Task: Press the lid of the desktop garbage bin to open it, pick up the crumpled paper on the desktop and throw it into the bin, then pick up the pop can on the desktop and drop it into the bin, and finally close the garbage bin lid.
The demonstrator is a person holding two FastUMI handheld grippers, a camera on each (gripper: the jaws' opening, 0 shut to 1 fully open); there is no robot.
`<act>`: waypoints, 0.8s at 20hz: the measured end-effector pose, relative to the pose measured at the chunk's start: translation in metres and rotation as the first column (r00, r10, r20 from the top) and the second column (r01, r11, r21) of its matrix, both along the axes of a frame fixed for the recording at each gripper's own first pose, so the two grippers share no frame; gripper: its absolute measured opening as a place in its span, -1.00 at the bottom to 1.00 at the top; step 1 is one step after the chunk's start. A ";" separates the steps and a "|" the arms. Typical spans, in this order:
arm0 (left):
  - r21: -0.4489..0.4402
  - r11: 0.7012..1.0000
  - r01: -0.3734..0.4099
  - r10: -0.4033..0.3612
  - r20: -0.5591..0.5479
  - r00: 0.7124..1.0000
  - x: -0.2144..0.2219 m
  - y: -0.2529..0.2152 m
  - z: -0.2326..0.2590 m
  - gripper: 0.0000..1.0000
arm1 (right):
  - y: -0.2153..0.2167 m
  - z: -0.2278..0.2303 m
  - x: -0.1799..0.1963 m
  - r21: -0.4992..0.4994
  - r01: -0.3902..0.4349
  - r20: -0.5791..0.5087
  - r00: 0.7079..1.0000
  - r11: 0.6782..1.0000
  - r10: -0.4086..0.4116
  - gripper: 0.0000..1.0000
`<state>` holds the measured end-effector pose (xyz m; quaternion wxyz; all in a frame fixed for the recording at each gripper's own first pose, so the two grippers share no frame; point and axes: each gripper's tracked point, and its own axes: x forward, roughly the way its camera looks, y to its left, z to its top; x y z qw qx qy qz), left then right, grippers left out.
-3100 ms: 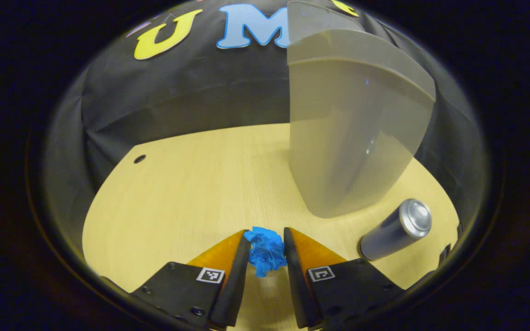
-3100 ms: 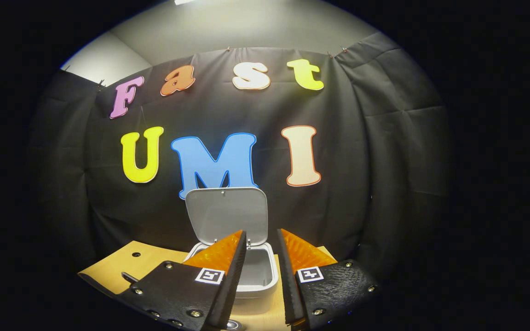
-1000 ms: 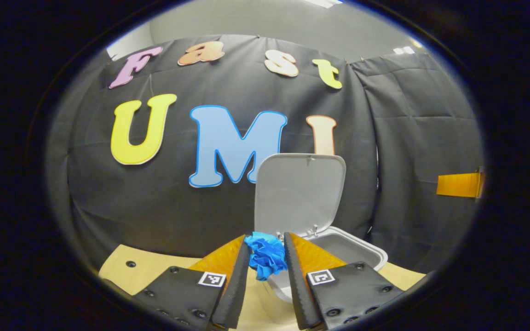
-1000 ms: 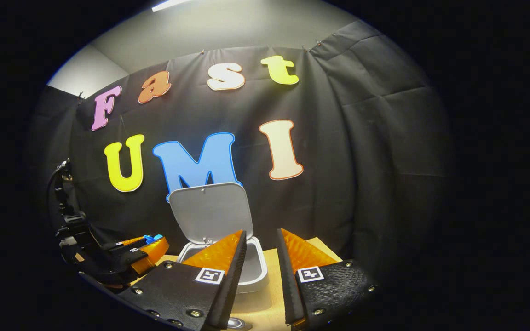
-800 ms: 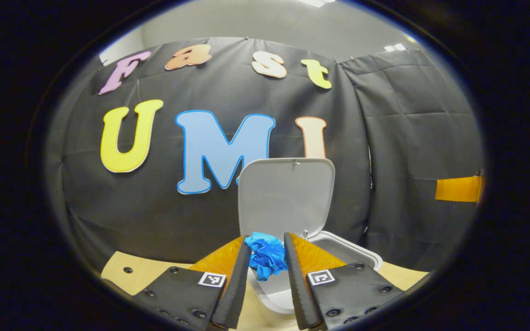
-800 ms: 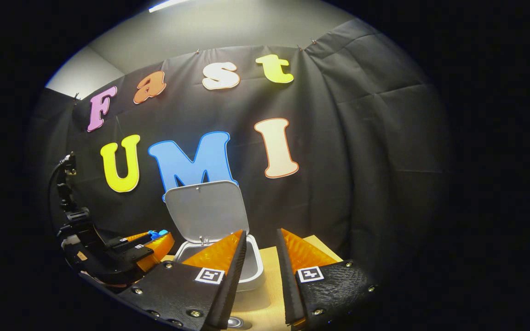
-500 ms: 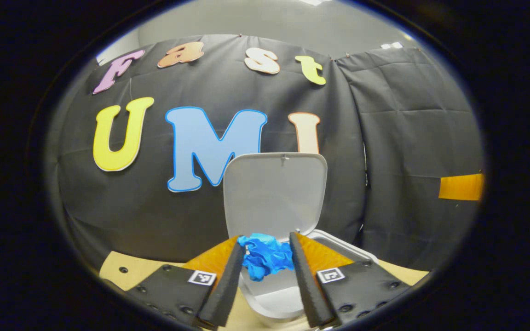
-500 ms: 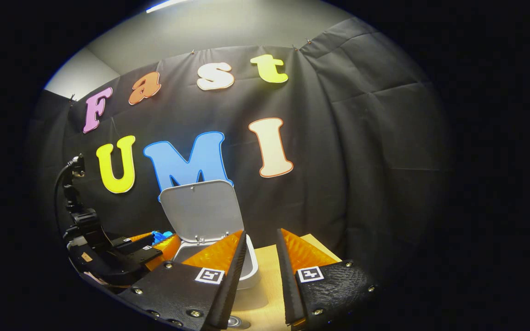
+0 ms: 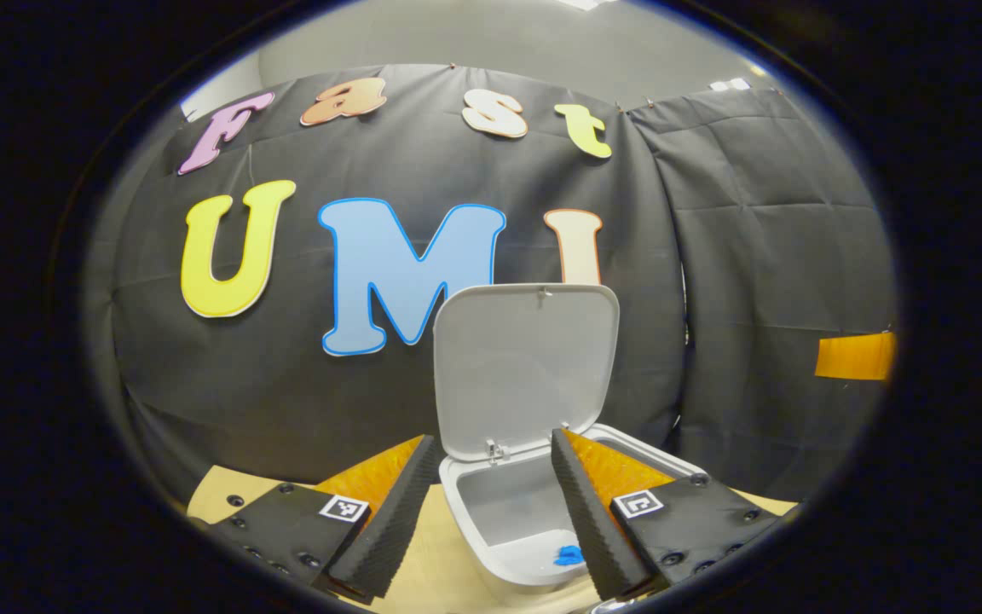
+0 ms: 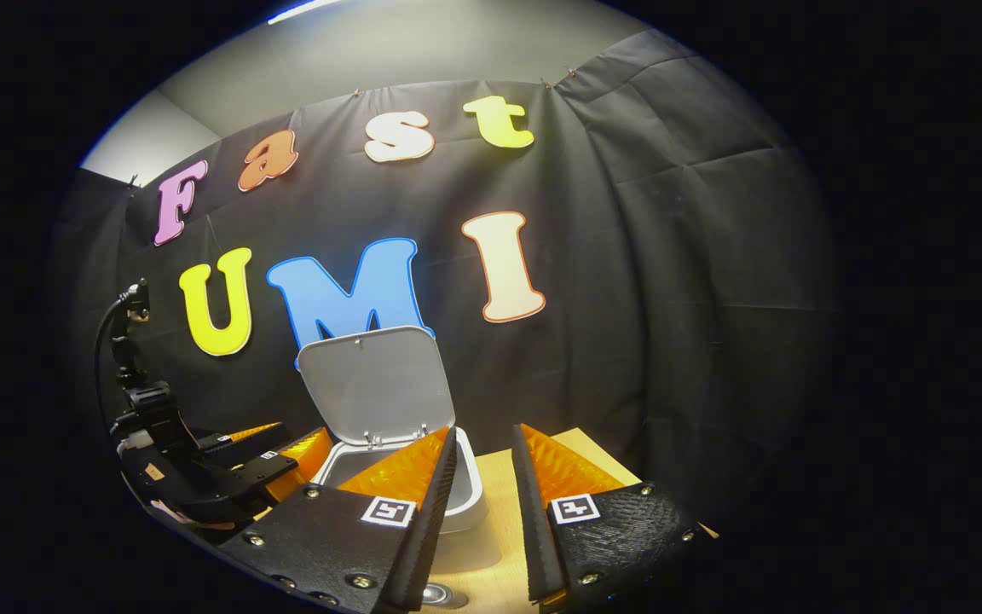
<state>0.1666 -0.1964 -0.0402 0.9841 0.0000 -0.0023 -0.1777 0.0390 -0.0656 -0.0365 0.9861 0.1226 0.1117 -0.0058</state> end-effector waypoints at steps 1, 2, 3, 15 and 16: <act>-0.001 1.000 -0.006 0.006 0.000 1.000 -0.001 0.004 0.001 0.77 | 0.002 0.000 0.000 0.000 -0.004 -0.001 1.000 1.000 0.004 -0.12; -0.002 1.000 -0.012 0.012 -0.001 1.000 -0.001 0.007 0.001 0.77 | 0.003 -0.001 0.000 0.000 -0.008 -0.003 1.000 1.000 0.008 -0.12; -0.003 1.000 -0.019 0.019 -0.003 1.000 -0.001 0.011 0.001 0.77 | 0.005 -0.003 0.000 0.001 -0.013 -0.007 1.000 1.000 0.013 -0.12; -0.025 0.987 -0.156 0.155 -0.035 0.987 -0.014 0.081 -0.005 0.77 | 0.034 -0.037 -0.002 -0.004 -0.111 -0.072 0.991 0.994 0.110 -0.10; -0.029 0.985 -0.168 0.167 -0.039 0.985 -0.016 0.087 -0.006 0.77 | 0.039 -0.043 -0.005 -0.006 -0.124 -0.081 0.989 0.992 0.123 -0.10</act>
